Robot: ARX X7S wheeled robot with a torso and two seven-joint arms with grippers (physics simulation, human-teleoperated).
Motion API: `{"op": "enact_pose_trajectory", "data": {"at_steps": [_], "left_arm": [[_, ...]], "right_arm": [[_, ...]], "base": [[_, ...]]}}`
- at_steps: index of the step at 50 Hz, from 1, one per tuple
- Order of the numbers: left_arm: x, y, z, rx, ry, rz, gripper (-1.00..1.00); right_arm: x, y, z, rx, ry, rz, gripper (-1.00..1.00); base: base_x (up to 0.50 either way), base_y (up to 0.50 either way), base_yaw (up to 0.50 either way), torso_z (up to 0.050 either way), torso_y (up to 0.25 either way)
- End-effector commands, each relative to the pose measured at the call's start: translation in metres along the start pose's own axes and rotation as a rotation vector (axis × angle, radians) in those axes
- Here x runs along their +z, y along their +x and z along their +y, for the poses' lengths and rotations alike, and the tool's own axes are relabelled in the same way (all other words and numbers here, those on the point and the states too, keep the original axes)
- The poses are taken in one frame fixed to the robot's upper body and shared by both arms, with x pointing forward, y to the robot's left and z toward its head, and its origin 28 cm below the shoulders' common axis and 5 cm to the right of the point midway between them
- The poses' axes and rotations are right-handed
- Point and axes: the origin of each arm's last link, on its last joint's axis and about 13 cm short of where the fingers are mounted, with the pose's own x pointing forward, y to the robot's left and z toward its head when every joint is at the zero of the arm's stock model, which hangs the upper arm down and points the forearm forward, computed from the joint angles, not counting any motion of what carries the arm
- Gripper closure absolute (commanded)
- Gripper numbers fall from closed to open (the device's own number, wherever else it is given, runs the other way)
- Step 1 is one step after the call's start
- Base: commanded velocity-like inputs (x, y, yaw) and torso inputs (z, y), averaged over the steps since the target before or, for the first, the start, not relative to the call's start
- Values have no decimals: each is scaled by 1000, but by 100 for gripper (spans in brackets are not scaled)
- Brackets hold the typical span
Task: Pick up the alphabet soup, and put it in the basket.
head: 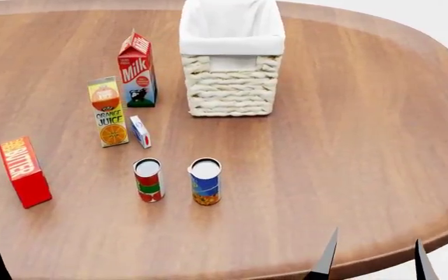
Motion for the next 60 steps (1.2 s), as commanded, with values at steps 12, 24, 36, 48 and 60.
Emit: {"op": "enact_pose_trajectory", "data": {"at_steps": [12,24,36,48,60], "left_arm": [[5,-4,-1,-11,0,-20,-100],[3,-4,-1,-21,1,-22,-100],[4,-4,-1,-23,1,-23,-100],[3,-4,-2,-23,4,-24,-100],[4,-6,-3,-25,7,-31,-100]], "right_arm": [[1,-5,4,47,-6,-12,-100],[4,-9,6,78,-11,-27,-100],[6,-9,5,69,9,-39,-100],[4,-9,6,76,16,-34,-100],[5,-11,7,88,9,-40,-100]], "base": [[0,-158,0,0,0],[106,-40,0,0,0],[158,-47,0,0,0],[165,-47,0,0,0],[191,-46,0,0,0]]}}
